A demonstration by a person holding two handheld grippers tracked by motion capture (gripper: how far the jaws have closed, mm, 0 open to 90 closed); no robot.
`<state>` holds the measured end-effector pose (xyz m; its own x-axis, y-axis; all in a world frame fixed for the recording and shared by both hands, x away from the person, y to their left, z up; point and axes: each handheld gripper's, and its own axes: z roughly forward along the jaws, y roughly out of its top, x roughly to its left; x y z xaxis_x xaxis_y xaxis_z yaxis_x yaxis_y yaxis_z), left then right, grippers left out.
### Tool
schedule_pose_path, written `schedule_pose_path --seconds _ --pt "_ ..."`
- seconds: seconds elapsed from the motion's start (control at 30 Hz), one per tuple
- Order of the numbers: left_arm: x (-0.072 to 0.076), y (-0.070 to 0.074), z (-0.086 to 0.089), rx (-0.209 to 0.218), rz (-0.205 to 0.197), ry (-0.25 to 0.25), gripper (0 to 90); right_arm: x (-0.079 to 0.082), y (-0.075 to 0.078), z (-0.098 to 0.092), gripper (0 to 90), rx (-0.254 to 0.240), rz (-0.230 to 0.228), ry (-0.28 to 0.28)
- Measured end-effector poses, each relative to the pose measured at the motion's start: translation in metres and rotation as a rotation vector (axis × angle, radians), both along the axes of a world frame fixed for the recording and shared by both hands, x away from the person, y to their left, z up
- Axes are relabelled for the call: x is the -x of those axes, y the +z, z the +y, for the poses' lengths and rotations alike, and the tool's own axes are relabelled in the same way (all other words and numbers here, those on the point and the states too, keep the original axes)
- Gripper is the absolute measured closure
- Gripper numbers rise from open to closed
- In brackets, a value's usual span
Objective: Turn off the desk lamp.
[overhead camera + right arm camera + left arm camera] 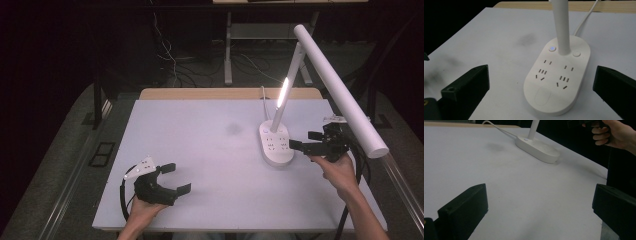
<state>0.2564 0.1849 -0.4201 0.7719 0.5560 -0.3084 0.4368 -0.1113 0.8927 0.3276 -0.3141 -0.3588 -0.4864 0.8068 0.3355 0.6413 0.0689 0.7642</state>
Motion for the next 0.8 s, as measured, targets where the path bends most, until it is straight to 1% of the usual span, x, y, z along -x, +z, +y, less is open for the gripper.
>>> schedule_pose_path --seconds 0.07,0.27,0.33,0.37,0.4,0.43,0.47,0.5,0.57,0.6,0.63,0.7,0.8 --pt "0.0 0.0 0.0 0.0 0.0 -0.001 0.0 0.005 -0.003 0.001 0.7 -0.017 -0.004 0.002" --pt "0.0 0.0 0.0 0.003 0.001 0.002 0.0 0.02 -0.014 0.007 0.7 -0.033 -0.027 0.023" --pt "0.0 0.0 0.0 0.003 0.001 0.0 0.0 0.025 -0.017 0.009 0.7 -0.03 -0.036 0.037" --pt "0.0 0.0 0.0 0.001 0.001 -0.001 0.0 0.03 -0.019 0.011 0.7 -0.03 -0.049 0.048" --pt "0.0 0.0 0.0 0.0 0.001 -0.002 0.0 0.03 -0.019 0.011 0.7 -0.03 -0.049 0.048" --pt "0.0 0.0 0.0 0.0 0.002 -0.002 0.0 0.037 -0.022 0.014 0.7 -0.03 -0.061 0.06" --pt "0.0 0.0 0.0 -0.001 0.0 -0.003 0.0 0.037 -0.022 0.014 0.7 -0.03 -0.061 0.06" --pt "0.0 0.0 0.0 -0.002 -0.001 -0.003 0.0 0.04 -0.024 0.016 0.7 -0.033 -0.064 0.065" --pt "0.0 0.0 0.0 -0.001 0.002 -0.003 0.0 0.047 -0.027 0.019 0.7 -0.029 -0.072 0.082" --pt "0.0 0.0 0.0 -0.002 0.002 -0.003 0.0 0.05 -0.03 0.02 0.7 -0.019 -0.081 0.089" --pt "0.0 0.0 0.0 -0.002 0.002 -0.004 0.0 0.053 -0.031 0.022 0.7 -0.017 -0.079 0.096" --pt "0.0 0.0 0.0 -0.002 0.003 -0.006 0.0 0.061 -0.037 0.026 0.7 -0.011 -0.098 0.113" --pt "-0.001 0.0 -0.001 -0.003 0.004 -0.007 0.0 0.065 -0.042 0.028 0.8 -0.01 -0.105 0.122"
